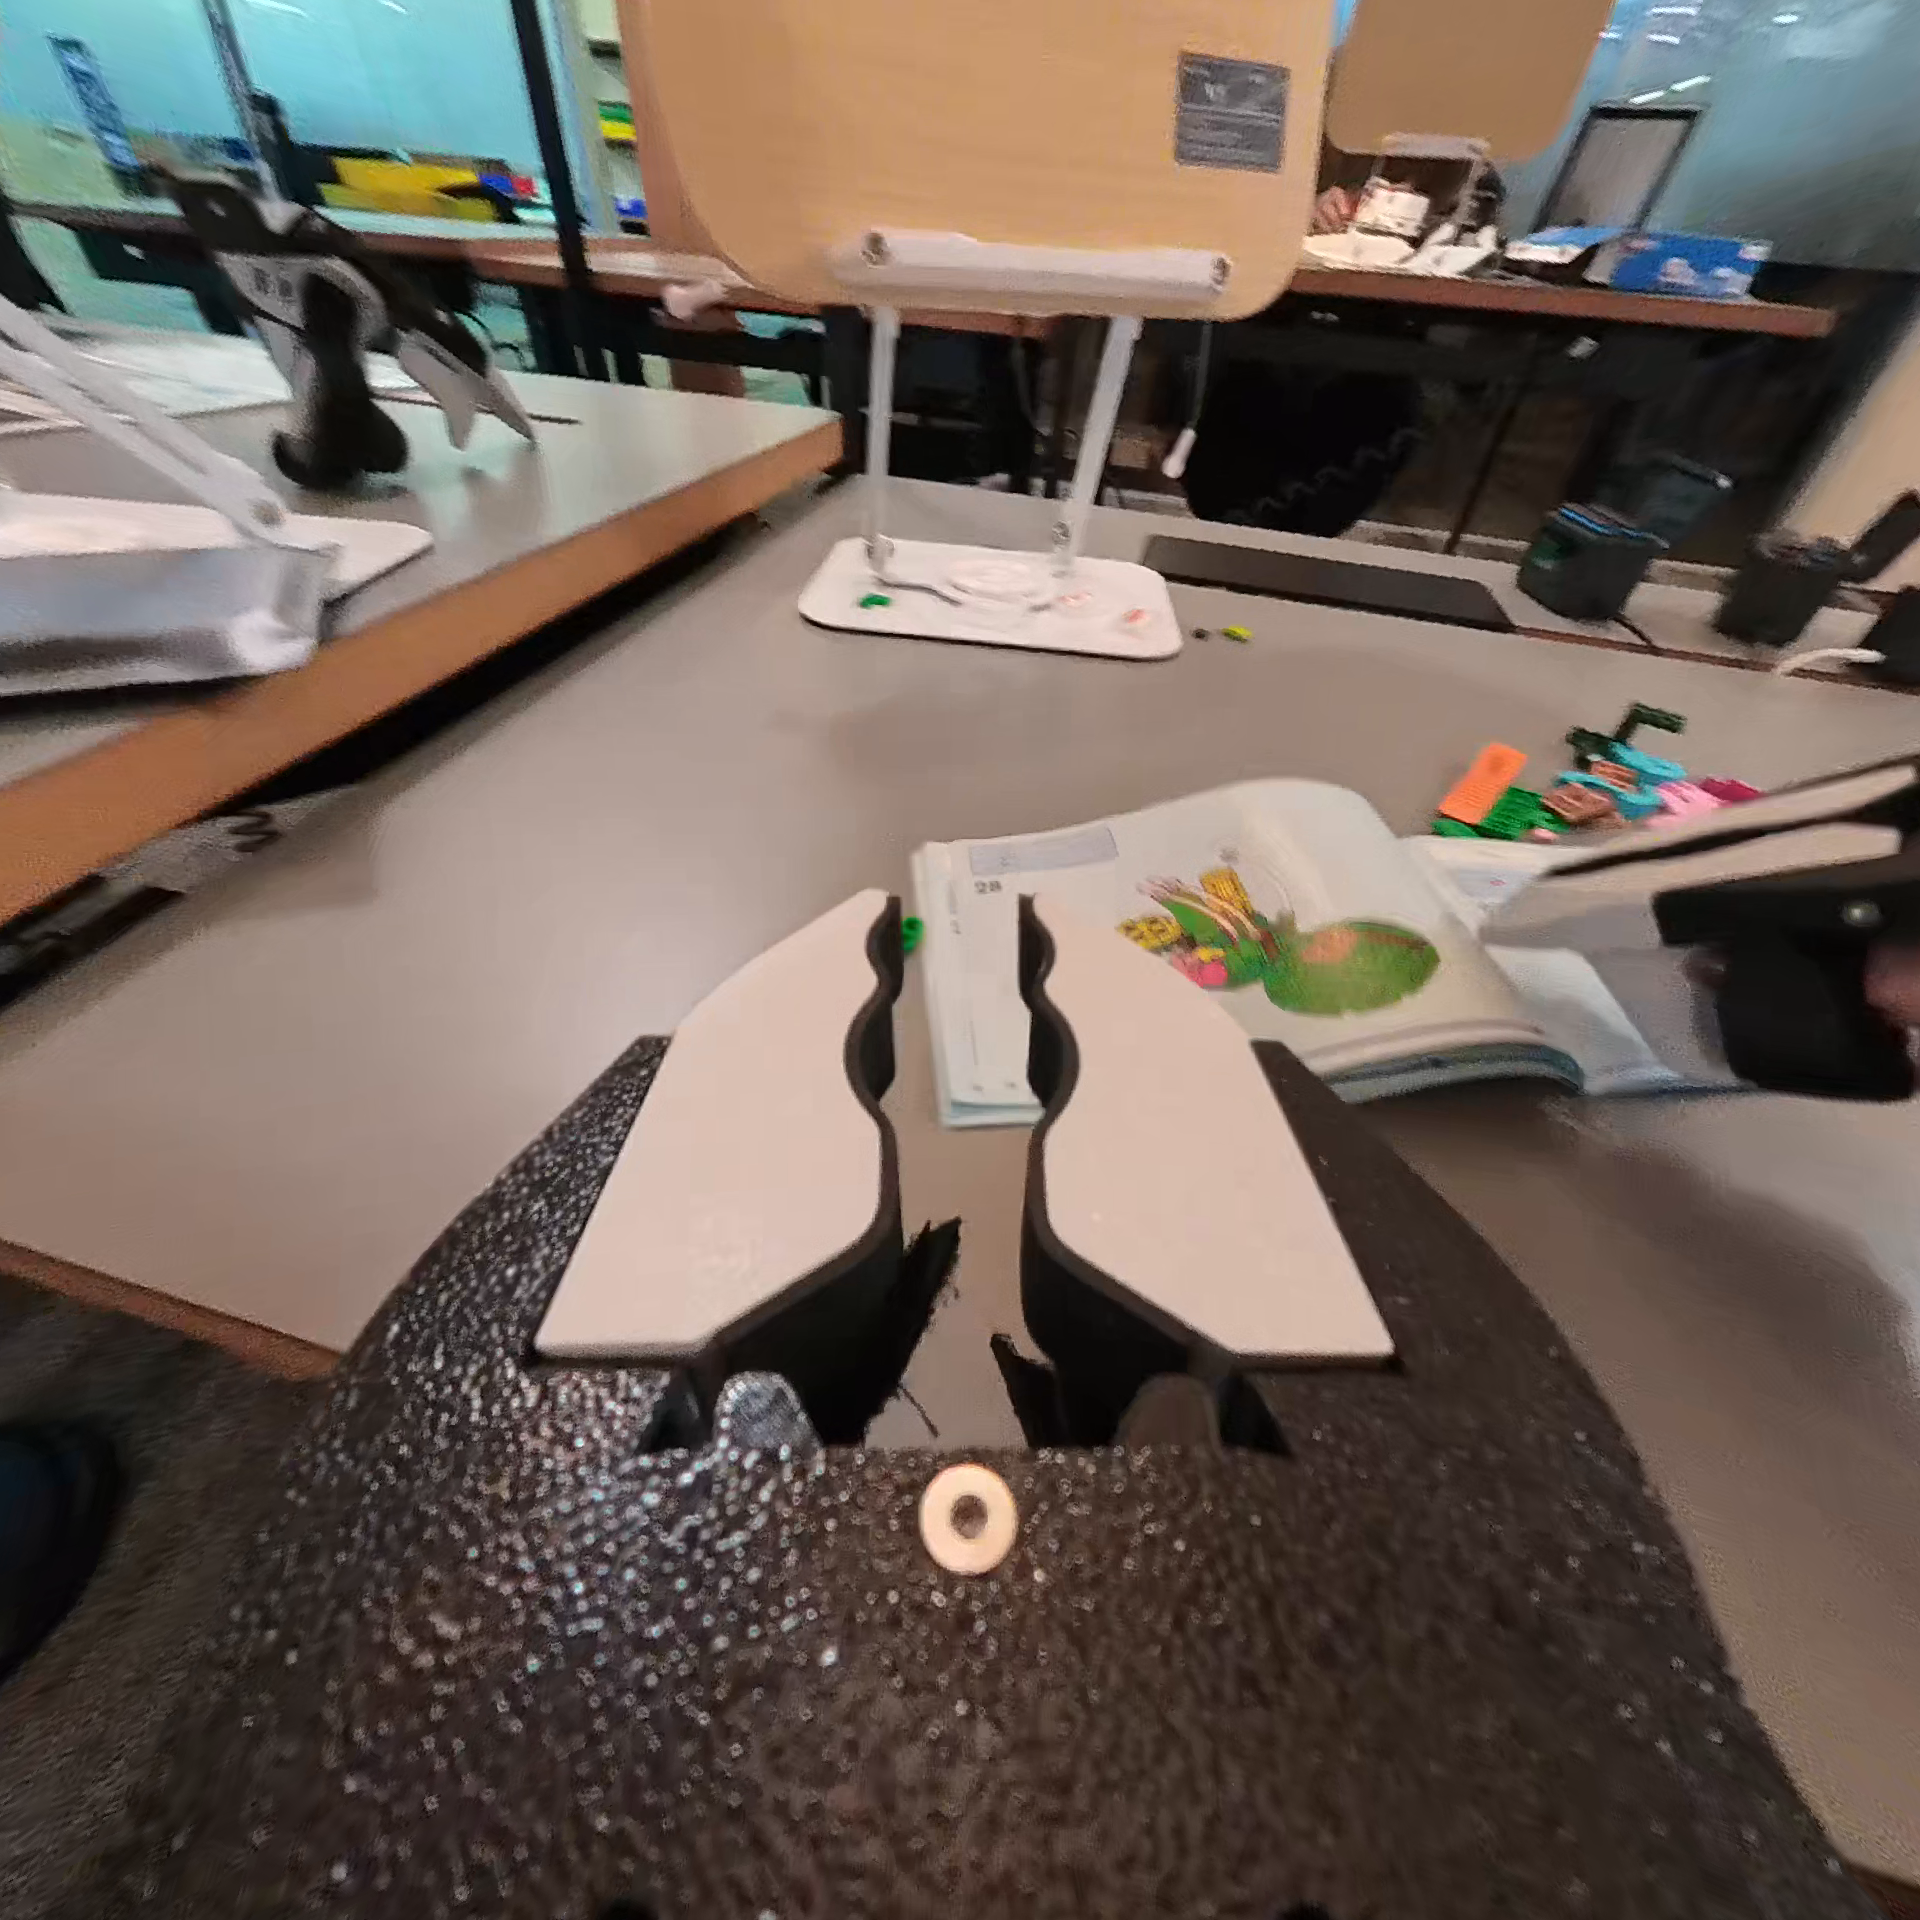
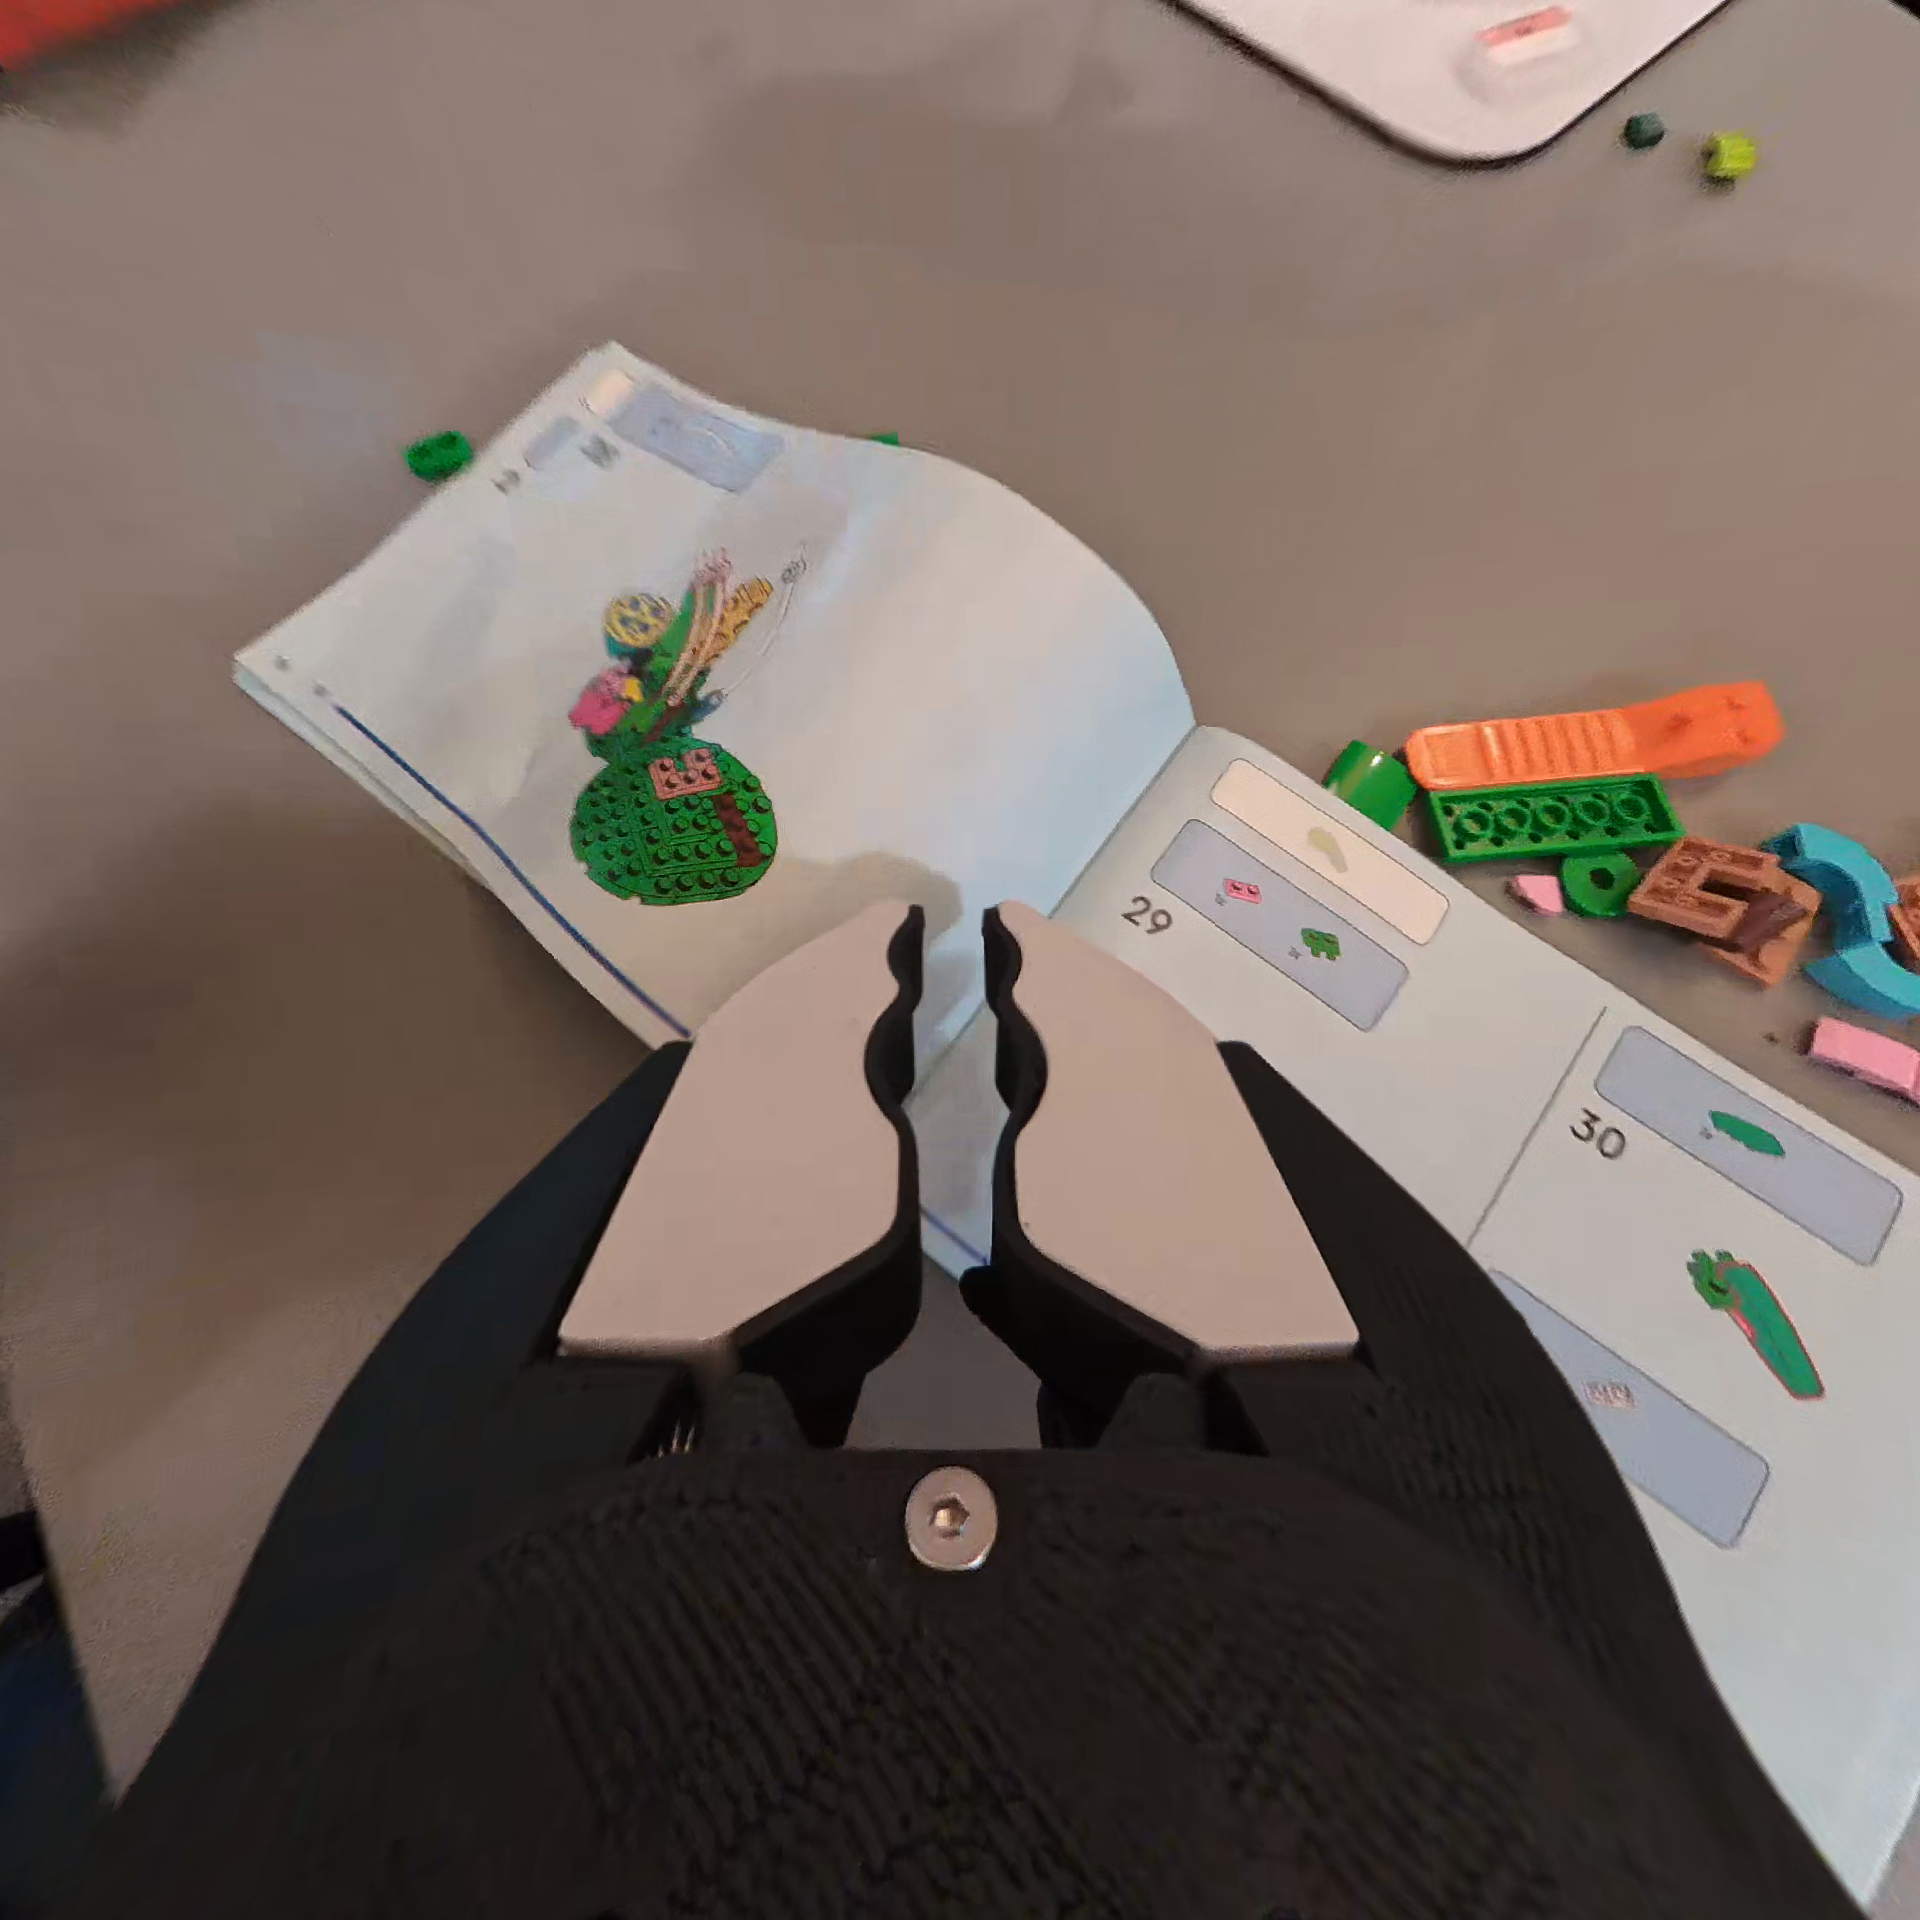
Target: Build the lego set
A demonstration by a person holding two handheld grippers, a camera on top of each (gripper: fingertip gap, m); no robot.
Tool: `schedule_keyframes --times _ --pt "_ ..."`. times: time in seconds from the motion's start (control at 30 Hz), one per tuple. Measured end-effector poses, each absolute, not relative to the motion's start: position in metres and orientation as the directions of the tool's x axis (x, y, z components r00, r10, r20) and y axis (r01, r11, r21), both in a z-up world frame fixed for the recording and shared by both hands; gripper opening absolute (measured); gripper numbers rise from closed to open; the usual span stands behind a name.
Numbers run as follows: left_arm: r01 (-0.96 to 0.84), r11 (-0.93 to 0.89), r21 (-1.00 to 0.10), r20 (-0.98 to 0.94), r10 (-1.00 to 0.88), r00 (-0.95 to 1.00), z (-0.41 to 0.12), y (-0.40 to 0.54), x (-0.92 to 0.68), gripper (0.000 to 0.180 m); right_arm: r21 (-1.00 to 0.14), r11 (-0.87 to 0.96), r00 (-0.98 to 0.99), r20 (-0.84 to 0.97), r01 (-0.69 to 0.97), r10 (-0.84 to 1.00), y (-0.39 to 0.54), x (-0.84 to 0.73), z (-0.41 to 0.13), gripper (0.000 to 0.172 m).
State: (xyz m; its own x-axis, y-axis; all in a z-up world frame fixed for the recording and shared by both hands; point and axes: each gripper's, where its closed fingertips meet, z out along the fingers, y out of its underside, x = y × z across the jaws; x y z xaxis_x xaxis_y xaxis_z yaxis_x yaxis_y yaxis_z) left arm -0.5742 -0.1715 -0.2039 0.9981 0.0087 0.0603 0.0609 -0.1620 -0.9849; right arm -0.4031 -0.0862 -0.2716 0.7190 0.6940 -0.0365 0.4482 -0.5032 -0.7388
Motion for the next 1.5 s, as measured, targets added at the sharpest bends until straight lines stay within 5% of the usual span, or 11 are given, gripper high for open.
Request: schedule_keyframes --times 0.33,0.7,1.27,1.43,1.5 --pt "0.032 -0.114 -0.993 0.034 -0.017 0.999 -0.196 -0.117 -0.57 0.006 -0.65 -0.505 0.677 0.018 0.567 0.736 -0.093 -0.421 -0.289 0.005" --pt "0.019 -0.033 -0.999 0.022 -0.118 0.993 -0.183 -0.094 -0.536 0.0 -0.916 -0.223 0.609 0.03 0.335 0.793 -0.161 -0.409 -0.203 0.007" --pt "-0.023 -0.085 -0.996 -0.003 -0.224 0.975 -0.193 -0.092 -0.507 0.0 -0.983 -0.117 0.777 0.039 0.144 0.628 -0.142 -0.375 -0.178 0.007" --pt "-0.118 -0.166 -0.979 -0.08 -0.221 0.972 -0.197 -0.089 -0.504 0.0 -0.984 -0.12 0.7 0.005 0.129 0.714 -0.156 -0.405 -0.162 0.055" --pt "-0.167 -0.199 -0.966 -0.112 -0.261 0.959 -0.201 -0.09 -0.492 0.044 -0.985 -0.118 0.669 -0.006 0.123 0.743 -0.171 -0.41 -0.15 0.082"
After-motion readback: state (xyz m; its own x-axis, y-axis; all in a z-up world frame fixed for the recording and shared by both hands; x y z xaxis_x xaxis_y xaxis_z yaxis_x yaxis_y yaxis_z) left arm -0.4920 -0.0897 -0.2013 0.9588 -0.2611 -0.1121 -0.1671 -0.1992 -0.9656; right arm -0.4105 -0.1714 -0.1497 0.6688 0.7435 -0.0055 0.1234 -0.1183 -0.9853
